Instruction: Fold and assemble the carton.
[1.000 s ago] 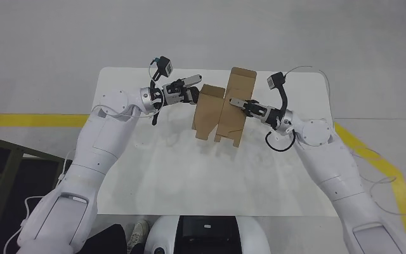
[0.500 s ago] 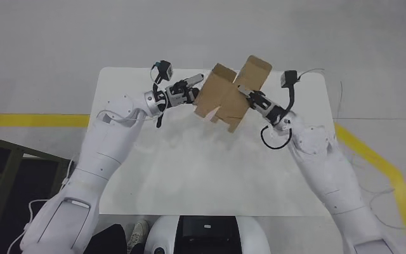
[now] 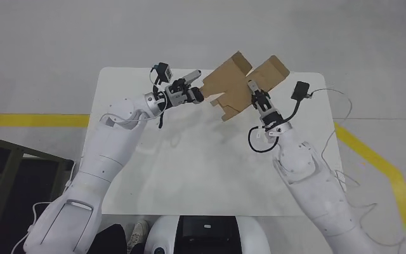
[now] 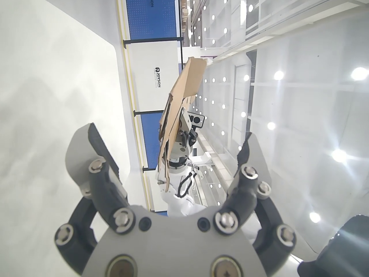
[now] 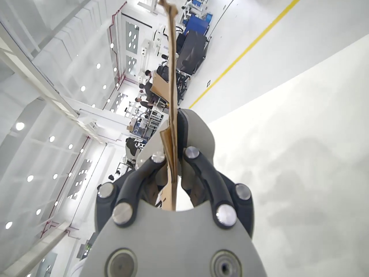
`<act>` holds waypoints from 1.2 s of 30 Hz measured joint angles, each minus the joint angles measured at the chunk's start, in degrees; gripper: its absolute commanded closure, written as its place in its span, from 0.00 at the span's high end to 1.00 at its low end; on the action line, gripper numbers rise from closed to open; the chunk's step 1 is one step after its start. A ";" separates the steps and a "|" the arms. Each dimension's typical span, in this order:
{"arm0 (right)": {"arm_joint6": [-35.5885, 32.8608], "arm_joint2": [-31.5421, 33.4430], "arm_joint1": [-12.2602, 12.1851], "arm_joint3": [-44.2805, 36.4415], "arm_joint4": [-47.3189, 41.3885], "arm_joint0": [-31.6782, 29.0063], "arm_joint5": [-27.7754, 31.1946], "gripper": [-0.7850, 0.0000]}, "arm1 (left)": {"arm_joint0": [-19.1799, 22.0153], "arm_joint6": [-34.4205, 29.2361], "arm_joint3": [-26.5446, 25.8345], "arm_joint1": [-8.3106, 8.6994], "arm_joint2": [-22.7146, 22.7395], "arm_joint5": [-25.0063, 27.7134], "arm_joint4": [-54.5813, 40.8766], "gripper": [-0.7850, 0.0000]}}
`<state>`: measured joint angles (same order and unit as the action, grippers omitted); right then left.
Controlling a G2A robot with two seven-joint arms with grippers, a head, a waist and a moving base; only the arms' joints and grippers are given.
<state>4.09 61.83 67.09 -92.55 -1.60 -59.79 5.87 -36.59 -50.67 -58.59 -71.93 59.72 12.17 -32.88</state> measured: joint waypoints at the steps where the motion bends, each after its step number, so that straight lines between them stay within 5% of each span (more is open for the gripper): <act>1: 0.58 -0.26 0.16 -0.08 0.16 -0.11 -0.28 0.00 | 0.00 -0.11 0.03 -0.07 -0.01 0.06 -0.24 1.00; 36: -0.84 -2.70 3.96 4.75 8.56 1.57 -1.65 0.00 | -2.34 -3.00 -5.54 0.65 4.58 0.24 2.15 1.00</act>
<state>3.25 59.13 71.06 -87.80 6.96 -58.23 4.22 -38.93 -53.67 -64.12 -71.28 64.30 12.41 -30.74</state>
